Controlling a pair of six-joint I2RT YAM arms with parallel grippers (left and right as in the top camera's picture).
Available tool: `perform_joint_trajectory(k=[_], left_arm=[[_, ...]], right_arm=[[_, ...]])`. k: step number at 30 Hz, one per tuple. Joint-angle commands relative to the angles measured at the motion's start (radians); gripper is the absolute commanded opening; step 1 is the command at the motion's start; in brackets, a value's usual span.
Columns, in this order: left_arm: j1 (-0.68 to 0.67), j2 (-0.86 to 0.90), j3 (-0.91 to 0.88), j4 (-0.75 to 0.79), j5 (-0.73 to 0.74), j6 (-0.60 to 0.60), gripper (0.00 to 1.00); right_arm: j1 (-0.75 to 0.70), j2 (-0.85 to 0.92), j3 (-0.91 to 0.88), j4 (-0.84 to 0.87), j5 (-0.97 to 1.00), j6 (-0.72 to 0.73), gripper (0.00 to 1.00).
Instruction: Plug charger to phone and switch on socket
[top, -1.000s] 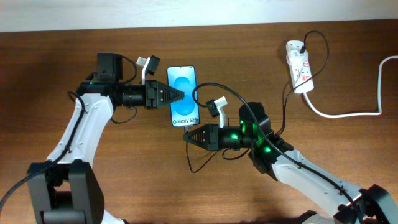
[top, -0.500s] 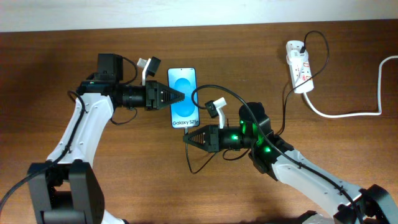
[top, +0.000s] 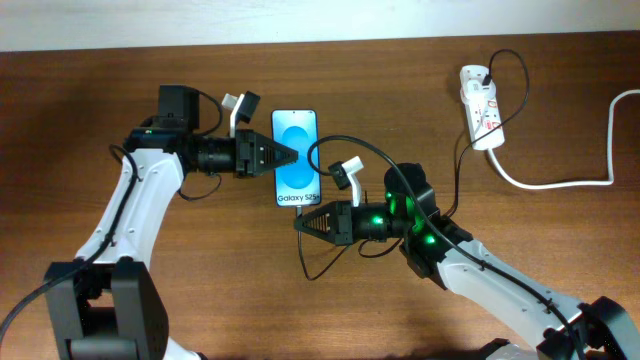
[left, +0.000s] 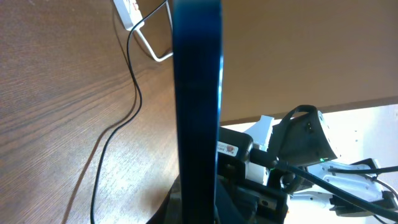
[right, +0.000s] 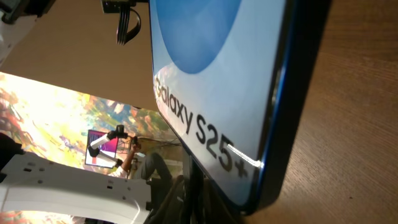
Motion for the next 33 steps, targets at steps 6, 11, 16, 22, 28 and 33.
perform_joint_trajectory(k=[6,11,16,22,28,33], left_arm=[[-0.130,-0.002,-0.073,-0.087,0.042,0.020,0.00],[-0.126,-0.002,-0.073,-0.082,0.042,0.019,0.00],[-0.099,-0.002,-0.073,-0.075,0.043,0.008,0.00],[-0.093,-0.002,-0.073,-0.071,0.043,-0.002,0.00],[-0.093,-0.002,-0.073,0.087,0.044,-0.168,0.00],[-0.092,-0.002,-0.073,0.231,0.051,-0.294,0.00]], right_arm=[[-0.118,-0.012,0.185,0.088,0.333,-0.026,0.04],[-0.117,-0.012,0.185,-0.012,0.329,-0.026,0.04],[-0.117,-0.012,0.185,-0.066,0.299,-0.027,0.07],[-0.117,-0.012,0.185,-0.071,0.289,-0.039,0.14],[-0.117,-0.012,0.185,-0.101,0.271,-0.049,0.22],[-0.117,-0.012,0.185,-0.141,0.251,-0.098,0.31]])
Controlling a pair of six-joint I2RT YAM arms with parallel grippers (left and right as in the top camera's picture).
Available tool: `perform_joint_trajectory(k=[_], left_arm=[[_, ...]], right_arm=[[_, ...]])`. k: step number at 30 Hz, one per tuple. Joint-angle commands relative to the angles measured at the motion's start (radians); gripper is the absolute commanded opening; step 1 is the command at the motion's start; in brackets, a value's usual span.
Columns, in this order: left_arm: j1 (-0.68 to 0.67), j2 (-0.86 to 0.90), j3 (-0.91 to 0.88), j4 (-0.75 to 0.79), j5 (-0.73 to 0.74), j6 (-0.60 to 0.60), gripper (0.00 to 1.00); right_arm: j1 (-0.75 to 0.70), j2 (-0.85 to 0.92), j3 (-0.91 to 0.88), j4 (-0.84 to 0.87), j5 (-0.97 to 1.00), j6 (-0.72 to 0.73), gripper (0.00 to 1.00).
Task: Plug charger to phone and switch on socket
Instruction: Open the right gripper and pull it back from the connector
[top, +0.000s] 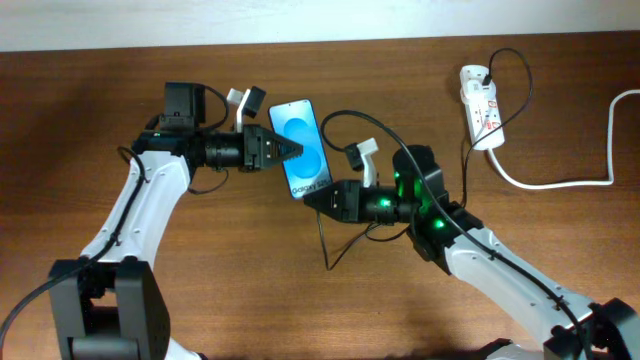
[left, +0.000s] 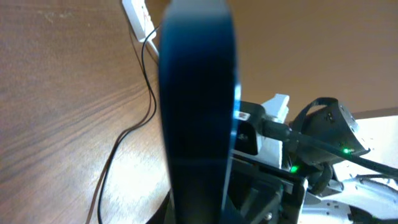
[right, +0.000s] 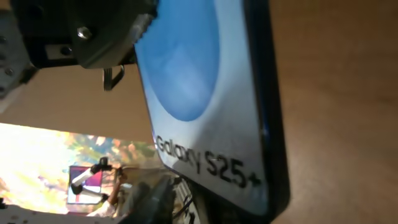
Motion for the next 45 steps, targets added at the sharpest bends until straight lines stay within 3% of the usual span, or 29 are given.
perform_joint_trajectory(k=[1,9,16,22,29,34,37,42,45], left_arm=[[-0.068,-0.002,-0.048,0.039,0.106,-0.145,0.00],[-0.003,-0.003,-0.048,0.100,0.268,-0.164,0.00],[0.029,-0.003,-0.048,0.103,0.291,-0.177,0.00],[0.023,-0.003,-0.048,0.079,0.037,-0.178,0.00],[-0.019,-0.008,-0.048,-0.137,-0.407,-0.183,0.00],[-0.066,-0.008,-0.048,-0.136,-0.534,-0.316,0.00],[-0.069,-0.008,-0.042,-0.135,-0.484,-0.390,0.00],[-0.088,-0.019,0.071,-0.137,-0.154,-0.403,0.00],[-0.124,-0.048,0.140,-0.172,-0.129,-0.404,0.00]], right_arm=[[-0.042,-0.016,0.097,0.022,0.158,-0.076,0.33],[-0.043,-0.016,0.097,-0.058,0.180,-0.186,0.53],[-0.045,-0.025,0.097,-0.180,0.219,-0.257,0.58],[-0.117,-0.108,0.097,-0.263,0.219,-0.276,0.71],[-0.270,-0.254,0.097,-0.559,0.272,-0.362,0.80],[-0.276,-0.275,0.097,-0.727,0.324,-0.397,0.81],[-0.276,-0.275,0.097,-0.780,0.324,-0.422,0.80],[-0.277,-0.292,0.103,-0.832,0.325,-0.453,0.81],[-0.279,-0.318,0.146,-0.888,0.384,-0.459,0.89]])
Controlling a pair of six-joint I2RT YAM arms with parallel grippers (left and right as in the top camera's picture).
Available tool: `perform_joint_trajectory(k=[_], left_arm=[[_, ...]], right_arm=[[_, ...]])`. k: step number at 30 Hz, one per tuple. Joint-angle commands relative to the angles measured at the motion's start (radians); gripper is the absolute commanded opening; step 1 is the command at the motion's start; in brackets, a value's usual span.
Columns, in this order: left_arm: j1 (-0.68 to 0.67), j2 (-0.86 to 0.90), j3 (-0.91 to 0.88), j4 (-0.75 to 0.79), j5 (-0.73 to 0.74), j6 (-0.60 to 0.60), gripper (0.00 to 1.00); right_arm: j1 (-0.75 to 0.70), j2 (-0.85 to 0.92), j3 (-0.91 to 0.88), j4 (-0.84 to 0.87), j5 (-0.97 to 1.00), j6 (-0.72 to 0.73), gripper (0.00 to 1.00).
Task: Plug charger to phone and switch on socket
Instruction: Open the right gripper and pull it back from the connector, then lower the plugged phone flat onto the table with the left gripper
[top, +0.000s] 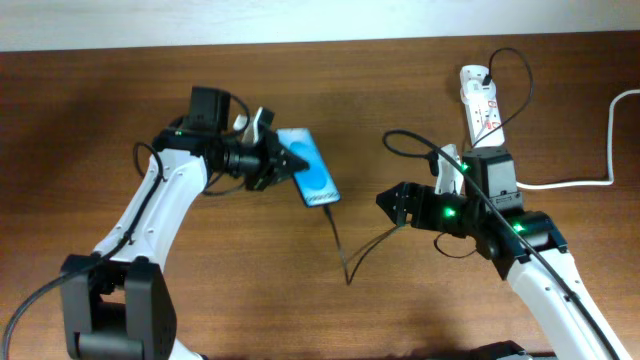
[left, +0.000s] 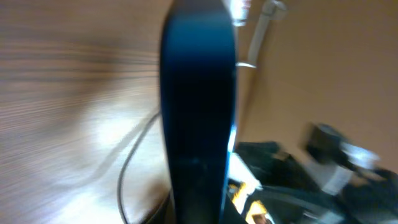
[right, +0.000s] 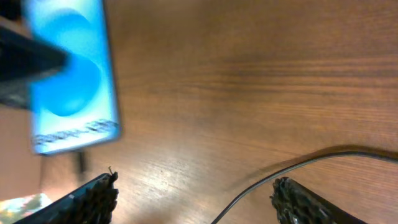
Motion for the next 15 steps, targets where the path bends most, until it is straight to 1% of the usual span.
perform_joint_trajectory(k=[1,4,5,7,10,13,15], left_arm=[[-0.055,-0.070,0.127,-0.046,0.171,-0.022,0.00],[-0.090,-0.109,0.148,-0.065,0.206,-0.021,0.00],[-0.097,-0.119,0.148,-0.065,0.199,-0.009,0.00],[-0.097,-0.118,0.147,-0.074,0.167,0.012,0.00],[-0.098,-0.098,0.146,-0.098,0.065,0.026,0.00],[-0.097,-0.053,0.146,-0.098,0.048,0.098,0.00],[-0.098,-0.014,0.146,-0.098,0.025,0.128,0.02]], right_arm=[[-0.008,-0.052,0.082,-0.082,0.113,-0.031,0.91],[-0.008,-0.075,0.206,-0.236,0.229,-0.085,0.98],[-0.008,-0.082,0.273,-0.308,0.265,-0.113,0.99],[-0.008,-0.087,0.339,-0.374,0.307,-0.116,0.98],[-0.008,-0.089,0.428,-0.474,0.366,-0.116,0.98],[-0.008,-0.089,0.470,-0.546,0.375,-0.115,0.98],[-0.008,-0.089,0.472,-0.573,0.376,-0.116,0.98]])
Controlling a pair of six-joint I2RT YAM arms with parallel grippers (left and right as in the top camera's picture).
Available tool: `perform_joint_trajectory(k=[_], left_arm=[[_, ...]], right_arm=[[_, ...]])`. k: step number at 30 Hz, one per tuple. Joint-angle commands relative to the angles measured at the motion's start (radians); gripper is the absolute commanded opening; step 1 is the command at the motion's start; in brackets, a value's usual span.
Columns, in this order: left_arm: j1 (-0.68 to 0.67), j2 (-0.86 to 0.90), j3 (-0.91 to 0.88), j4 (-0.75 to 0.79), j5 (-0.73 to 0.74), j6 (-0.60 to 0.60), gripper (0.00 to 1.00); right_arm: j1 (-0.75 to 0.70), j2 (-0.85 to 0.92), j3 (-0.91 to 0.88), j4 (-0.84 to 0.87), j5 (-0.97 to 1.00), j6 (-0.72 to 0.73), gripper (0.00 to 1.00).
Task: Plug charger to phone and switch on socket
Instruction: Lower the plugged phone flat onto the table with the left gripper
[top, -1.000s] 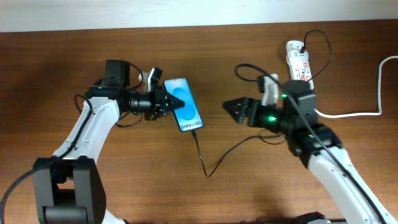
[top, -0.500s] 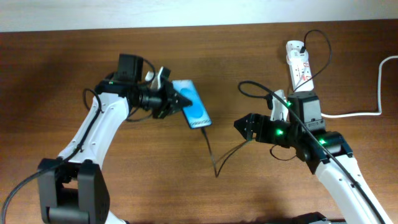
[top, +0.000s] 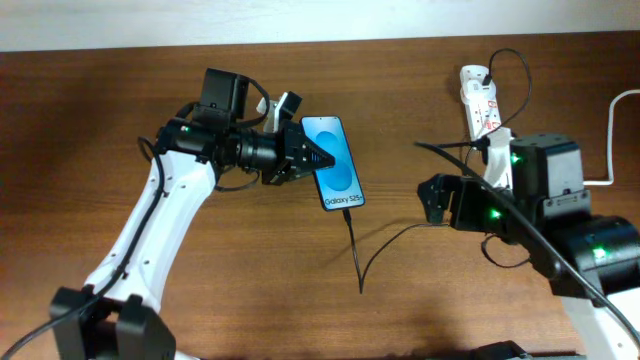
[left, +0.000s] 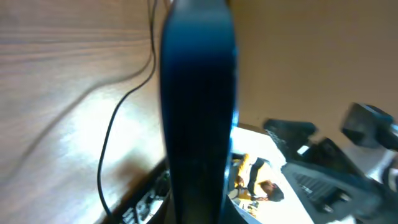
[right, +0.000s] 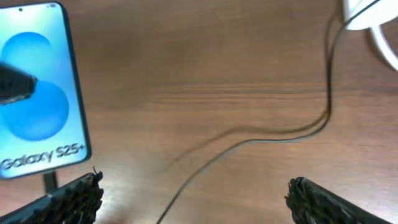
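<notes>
A blue Galaxy phone (top: 337, 162) with its screen lit is held off the table, and my left gripper (top: 318, 160) is shut on its left edge. The left wrist view shows only the phone's dark edge (left: 199, 93) filling the gap between the jaws of that gripper (left: 198, 205). A thin black charger cable (top: 357, 250) hangs from the phone's bottom end, loops over the table and runs up to the white power strip (top: 481, 106). To the right of the phone, my right gripper (top: 432, 200) is open and holds nothing. The phone (right: 40, 93) and cable (right: 249, 142) also show in the right wrist view, above that gripper (right: 196, 202).
The brown wooden table (top: 250, 290) carries a thick white mains lead (top: 620, 110) that leaves the strip toward the right edge. A pale wall borders the table's far side. The cable's slack lies between the two arms.
The left gripper has carried the phone a little right and up, its screen now facing the overhead camera more squarely. The right arm has drawn back to the right and risen; its gripper stays open.
At first the left gripper held the phone at mid-table and the right gripper was at its bottom end with the cable. Then both were there with the phone tilted. Later the right gripper was open and apart, with the cable left in the phone, as now.
</notes>
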Motion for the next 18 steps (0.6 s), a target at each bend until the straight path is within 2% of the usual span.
perform_joint_trajectory(k=[1,9,14,18], left_arm=[[0.003,0.085,0.020,0.002,-0.042,0.097,0.02],[0.014,0.225,0.020,0.005,-0.140,0.329,0.04],[0.052,0.238,0.020,0.020,-0.279,0.334,0.05],[0.079,0.246,0.020,0.043,-0.299,0.328,0.06]], right_arm=[[-0.007,-0.001,0.023,-0.043,0.044,-0.014,0.98],[-0.007,-0.001,0.023,-0.106,0.044,-0.014,0.98],[-0.007,-0.001,0.023,-0.116,0.044,-0.014,0.98],[-0.007,0.006,0.023,-0.127,0.043,-0.014,0.98]])
